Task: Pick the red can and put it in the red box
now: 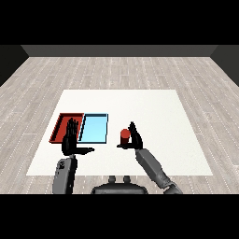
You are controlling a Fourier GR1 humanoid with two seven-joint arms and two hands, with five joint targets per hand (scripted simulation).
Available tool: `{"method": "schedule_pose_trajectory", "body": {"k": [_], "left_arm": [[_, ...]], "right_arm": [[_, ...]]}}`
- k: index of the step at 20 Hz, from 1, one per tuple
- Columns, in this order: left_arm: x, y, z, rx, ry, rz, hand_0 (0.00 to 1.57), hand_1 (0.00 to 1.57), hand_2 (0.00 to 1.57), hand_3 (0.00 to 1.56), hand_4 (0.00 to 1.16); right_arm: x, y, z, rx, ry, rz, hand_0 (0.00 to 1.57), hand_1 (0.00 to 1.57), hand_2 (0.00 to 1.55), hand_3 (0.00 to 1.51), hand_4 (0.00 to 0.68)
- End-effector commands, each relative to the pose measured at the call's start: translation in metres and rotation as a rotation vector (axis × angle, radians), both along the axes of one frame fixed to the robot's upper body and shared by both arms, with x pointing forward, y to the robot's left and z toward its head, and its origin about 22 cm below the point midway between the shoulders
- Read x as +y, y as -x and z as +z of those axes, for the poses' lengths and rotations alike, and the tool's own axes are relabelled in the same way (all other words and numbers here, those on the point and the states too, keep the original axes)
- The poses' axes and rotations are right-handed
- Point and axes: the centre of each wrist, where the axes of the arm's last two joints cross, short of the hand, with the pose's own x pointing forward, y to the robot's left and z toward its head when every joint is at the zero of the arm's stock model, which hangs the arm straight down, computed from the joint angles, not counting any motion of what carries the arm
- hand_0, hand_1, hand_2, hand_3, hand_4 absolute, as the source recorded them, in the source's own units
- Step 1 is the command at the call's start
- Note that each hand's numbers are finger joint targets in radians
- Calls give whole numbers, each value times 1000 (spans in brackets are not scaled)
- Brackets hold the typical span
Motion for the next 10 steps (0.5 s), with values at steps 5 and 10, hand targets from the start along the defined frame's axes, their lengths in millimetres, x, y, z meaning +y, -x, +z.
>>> {"method": "schedule_pose_trajectory", "body": {"k": [5, 10], "left_arm": [[-10, -2, -5, 10, 3, -5, 0, 0, 0, 0, 0], [0, 11, -8, -14, 9, -6, 0, 0, 0, 0, 0]], "right_arm": [[-6, -3, 10, -1, -27, 15, 0, 0, 0, 0, 0], [10, -6, 9, 22, 9, 35, 0, 0, 0, 0, 0]]}}
